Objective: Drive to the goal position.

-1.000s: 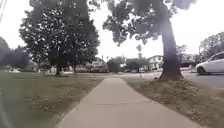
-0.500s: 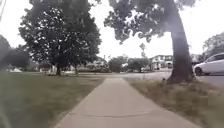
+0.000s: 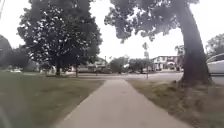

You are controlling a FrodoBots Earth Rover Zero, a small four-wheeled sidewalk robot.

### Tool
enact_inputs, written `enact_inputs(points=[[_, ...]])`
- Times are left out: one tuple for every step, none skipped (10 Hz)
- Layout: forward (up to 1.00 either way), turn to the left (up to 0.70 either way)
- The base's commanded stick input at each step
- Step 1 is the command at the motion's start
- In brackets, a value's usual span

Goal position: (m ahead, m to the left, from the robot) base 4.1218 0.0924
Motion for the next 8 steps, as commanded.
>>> enact_inputs(points=[[1.00, 0.00], [1.00, 0.00], [1.00, 0.00], [1.00, 0.00], [1.00, 0.00], [1.00, 0.00], [1.00, 0.00], [1.00, 0.00]])
